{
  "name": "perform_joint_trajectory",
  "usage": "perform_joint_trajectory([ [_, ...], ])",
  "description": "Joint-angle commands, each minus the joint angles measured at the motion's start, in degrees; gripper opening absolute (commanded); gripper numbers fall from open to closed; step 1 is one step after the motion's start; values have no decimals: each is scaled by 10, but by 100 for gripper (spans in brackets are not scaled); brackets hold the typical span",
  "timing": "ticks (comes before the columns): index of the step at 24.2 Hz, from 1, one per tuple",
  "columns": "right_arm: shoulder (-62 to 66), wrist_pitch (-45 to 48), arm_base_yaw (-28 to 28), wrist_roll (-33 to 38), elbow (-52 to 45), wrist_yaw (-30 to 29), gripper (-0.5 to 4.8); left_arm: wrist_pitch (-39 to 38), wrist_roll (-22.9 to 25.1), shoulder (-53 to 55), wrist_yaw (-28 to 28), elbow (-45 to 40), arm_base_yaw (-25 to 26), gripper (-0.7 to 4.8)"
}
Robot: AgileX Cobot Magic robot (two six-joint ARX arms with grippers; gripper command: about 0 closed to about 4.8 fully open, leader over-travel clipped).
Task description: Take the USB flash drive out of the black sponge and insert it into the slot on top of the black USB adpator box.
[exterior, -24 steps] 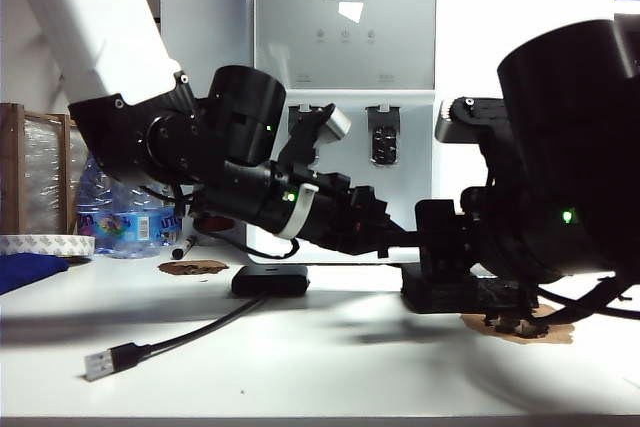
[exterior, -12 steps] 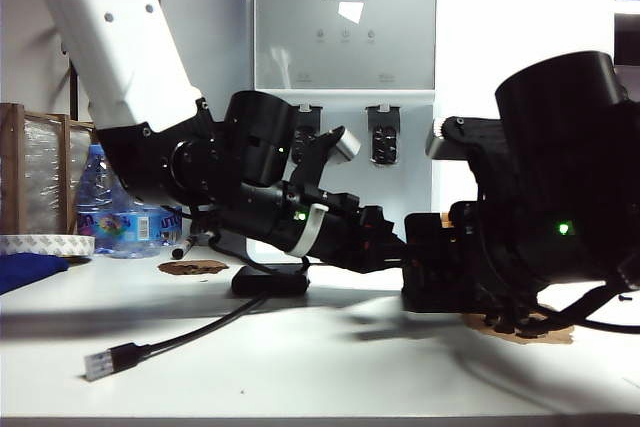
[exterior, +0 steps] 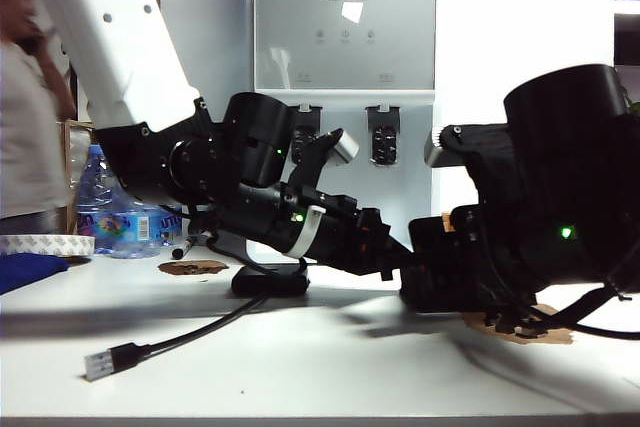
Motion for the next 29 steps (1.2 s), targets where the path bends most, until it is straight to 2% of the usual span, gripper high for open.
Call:
perform_joint_trajectory([
  [1,0,6,-2,-7,1,3,62,-14,2,0,-4,-1,-1,-4],
  [4,0,9,-2,-7,1,6,-6,-13,2,0,-5,-1,-1,-4],
  [10,-6,14,-2,-14,0,14,-5,-2,-5,0,-4,-1,-1,-4],
  [19,-63,16,-1,-42,-21,21,-5,43,-68,0,26,-1,-1,-4],
  [20,-73,21,-1,-30,-25,35,-5,43,-55,0,24,-1,-2,-4],
  [22,-139,25,-4,-6,-33,61,-5,-32,42,0,21,-2,-5,-4],
  [23,-163,25,-5,-7,-35,57,-5,-50,62,3,19,-2,-9,-4],
  [26,-212,25,-5,-23,-35,57,-4,-50,68,10,-23,-3,-10,-4],
  [28,-245,25,-5,-36,-36,37,-4,-26,64,10,-90,-3,-10,-4],
  [29,-269,24,-5,-43,-37,15,-5,18,50,10,-153,-3,-10,-4],
])
